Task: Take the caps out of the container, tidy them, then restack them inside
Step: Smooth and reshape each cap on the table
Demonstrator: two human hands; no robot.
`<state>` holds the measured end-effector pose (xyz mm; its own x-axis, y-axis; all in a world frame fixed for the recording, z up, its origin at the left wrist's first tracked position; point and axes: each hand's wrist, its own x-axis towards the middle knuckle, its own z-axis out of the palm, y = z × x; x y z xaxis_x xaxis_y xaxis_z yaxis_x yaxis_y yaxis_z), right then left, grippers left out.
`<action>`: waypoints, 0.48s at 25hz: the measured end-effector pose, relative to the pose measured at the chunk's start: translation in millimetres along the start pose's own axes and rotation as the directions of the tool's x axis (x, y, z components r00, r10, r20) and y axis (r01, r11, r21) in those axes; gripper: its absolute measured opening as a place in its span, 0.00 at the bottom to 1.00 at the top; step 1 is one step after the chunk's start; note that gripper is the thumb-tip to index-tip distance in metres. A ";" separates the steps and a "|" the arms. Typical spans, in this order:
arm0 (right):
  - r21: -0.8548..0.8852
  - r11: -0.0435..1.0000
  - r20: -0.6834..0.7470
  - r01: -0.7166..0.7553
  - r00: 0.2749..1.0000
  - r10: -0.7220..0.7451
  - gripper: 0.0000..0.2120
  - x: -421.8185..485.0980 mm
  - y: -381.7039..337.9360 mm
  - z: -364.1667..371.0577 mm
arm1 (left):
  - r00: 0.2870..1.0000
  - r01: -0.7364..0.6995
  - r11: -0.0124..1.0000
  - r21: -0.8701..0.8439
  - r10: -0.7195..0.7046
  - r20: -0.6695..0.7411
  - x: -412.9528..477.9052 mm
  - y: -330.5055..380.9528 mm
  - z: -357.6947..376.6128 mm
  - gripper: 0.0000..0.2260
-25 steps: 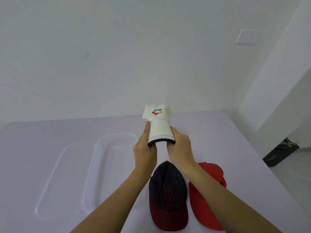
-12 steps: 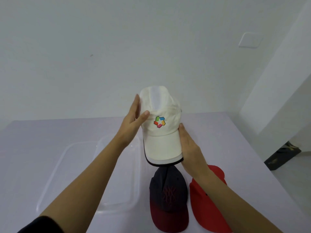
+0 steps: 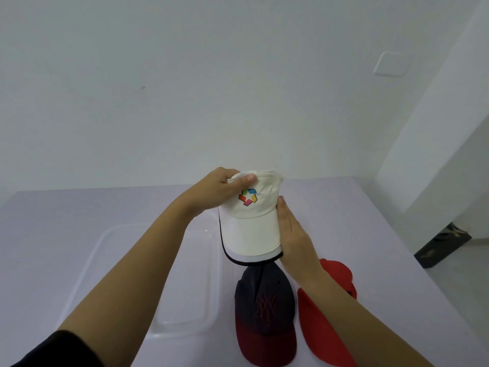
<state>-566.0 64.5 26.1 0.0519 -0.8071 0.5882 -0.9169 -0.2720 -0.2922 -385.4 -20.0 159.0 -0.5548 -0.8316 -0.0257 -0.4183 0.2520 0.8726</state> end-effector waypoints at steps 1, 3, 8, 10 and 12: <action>0.006 1.000 0.005 -0.011 1.000 0.011 0.39 0.1 -0.2 0.5 | 1.000 0.000 1.000 -0.024 0.000 0.014 0.3 0.2 0.2 0.18; 0.024 0.999 0.010 -0.025 1.000 0.024 0.40 0.9 -5.1 -0.8 | 0.999 -0.032 0.996 -0.083 0.033 0.013 1.1 -0.8 1.0 0.17; 0.297 0.757 0.356 -0.582 0.803 0.478 0.37 14.4 -14.1 -9.2 | 0.983 -0.125 0.991 -0.043 0.118 -0.139 6.3 -3.2 0.5 0.14; 0.628 0.159 0.616 -0.761 0.612 0.496 0.28 20.4 -22.8 -16.2 | 0.981 -0.142 0.988 -0.061 0.133 -0.141 8.7 -2.0 0.7 0.15; 0.652 -0.406 0.754 -0.641 0.604 0.258 0.38 20.0 -27.3 -17.3 | 0.977 -0.168 0.984 -0.052 0.159 -0.142 10.9 0.8 5.1 0.14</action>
<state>-546.8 64.9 58.9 0.0932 -0.9527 -0.2893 0.5968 0.2861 -0.7497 -395.5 -26.4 157.0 -0.5060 -0.8429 0.1828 -0.2812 0.3616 0.8889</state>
